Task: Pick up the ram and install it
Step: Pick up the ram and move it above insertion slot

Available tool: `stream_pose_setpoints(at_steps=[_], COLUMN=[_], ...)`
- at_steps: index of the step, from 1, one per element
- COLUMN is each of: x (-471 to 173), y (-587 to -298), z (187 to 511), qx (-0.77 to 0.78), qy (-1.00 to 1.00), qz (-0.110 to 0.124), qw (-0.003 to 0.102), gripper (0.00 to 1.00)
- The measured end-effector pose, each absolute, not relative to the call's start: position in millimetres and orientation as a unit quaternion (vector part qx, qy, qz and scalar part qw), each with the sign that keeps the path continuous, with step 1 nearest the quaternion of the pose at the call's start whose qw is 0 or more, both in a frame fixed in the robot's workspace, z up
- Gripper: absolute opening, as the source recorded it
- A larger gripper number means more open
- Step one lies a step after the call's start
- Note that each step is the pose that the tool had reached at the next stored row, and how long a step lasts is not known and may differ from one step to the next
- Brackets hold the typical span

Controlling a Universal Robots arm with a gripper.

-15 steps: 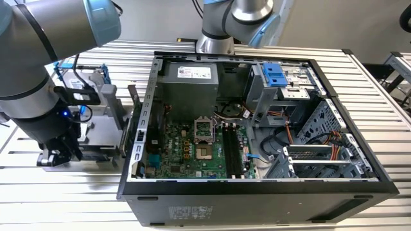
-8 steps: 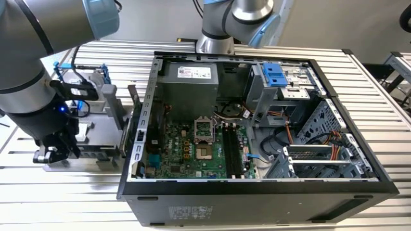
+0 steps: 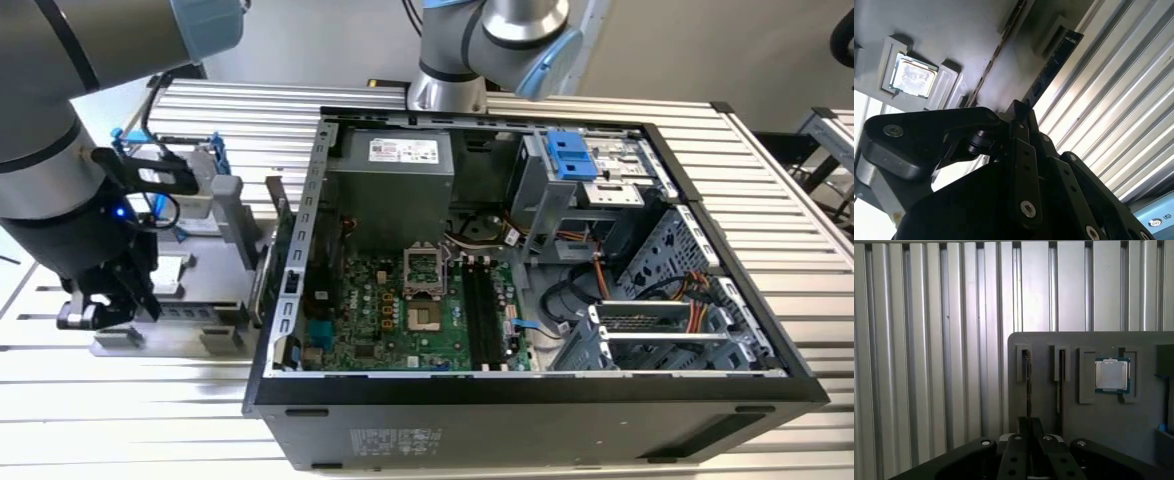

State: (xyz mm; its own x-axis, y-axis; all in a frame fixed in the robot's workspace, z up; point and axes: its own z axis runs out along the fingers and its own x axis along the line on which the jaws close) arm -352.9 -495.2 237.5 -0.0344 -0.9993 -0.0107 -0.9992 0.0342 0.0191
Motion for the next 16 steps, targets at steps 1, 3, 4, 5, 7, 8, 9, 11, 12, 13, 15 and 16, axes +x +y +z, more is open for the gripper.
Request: stream_pose_setpoints(at_steps=[1,3,4,5,7,8,9,11,12,13,15,16], x=[-353,-353,-353,-353,-353,-353,-353,-353,-353,-353,-353,-353], y=[-495,-495,-495,-495,-495,-495,-495,-495,-495,-495,-495,-495], z=[239,244,246,248,251,253,254,257,259,260,263,264], qx=[0.695,0.695,0.695,0.695,0.695,0.695,0.695,0.695,0.695,0.695,0.695,0.695], qy=[-0.719,-0.719,-0.719,-0.719,-0.719,-0.719,-0.719,-0.719,-0.719,-0.719,-0.719,-0.719], qz=[-0.011,-0.011,-0.011,-0.011,-0.011,-0.011,-0.011,-0.011,-0.011,-0.011,-0.011,-0.011], qw=[0.003,0.003,0.003,0.003,0.003,0.003,0.003,0.003,0.003,0.003,0.003,0.003], gripper=[0.00,0.00,0.00,0.00,0.00,0.00,0.00,0.00,0.00,0.00,0.00,0.00])
